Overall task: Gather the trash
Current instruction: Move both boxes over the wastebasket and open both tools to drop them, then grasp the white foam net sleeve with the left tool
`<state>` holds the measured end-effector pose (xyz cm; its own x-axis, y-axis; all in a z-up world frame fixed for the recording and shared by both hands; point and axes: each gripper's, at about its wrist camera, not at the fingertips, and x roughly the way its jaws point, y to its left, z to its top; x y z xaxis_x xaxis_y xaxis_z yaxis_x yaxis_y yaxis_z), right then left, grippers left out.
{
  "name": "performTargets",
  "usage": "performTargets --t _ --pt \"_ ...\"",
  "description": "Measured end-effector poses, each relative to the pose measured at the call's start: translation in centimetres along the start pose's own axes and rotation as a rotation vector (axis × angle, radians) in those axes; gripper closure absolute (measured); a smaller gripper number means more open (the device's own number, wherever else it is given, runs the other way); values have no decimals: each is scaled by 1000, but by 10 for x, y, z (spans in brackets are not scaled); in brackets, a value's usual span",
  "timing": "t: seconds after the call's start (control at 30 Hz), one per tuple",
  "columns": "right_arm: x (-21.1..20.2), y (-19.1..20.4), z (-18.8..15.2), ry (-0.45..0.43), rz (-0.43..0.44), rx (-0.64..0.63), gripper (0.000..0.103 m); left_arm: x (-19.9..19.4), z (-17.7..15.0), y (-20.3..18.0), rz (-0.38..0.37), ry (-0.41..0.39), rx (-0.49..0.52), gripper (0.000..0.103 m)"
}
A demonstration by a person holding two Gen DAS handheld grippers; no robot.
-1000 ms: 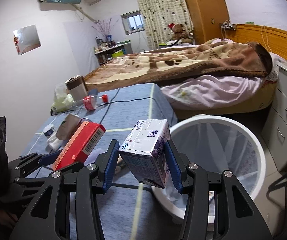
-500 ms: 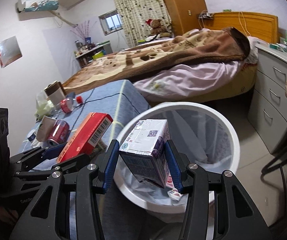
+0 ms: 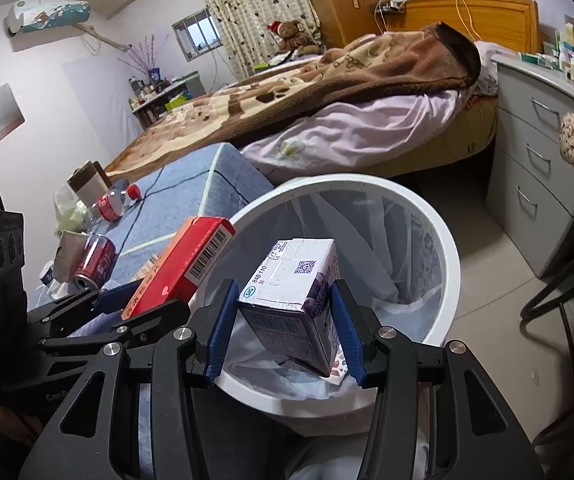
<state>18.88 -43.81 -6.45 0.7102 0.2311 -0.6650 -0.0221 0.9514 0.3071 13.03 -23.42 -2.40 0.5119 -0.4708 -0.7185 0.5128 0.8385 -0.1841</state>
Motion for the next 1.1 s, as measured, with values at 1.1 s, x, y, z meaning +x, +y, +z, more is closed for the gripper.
performTargets --t 1.1 --pt "-6 58 -11 10 83 -142 43 -74 -46 74 159 -83 -147 37"
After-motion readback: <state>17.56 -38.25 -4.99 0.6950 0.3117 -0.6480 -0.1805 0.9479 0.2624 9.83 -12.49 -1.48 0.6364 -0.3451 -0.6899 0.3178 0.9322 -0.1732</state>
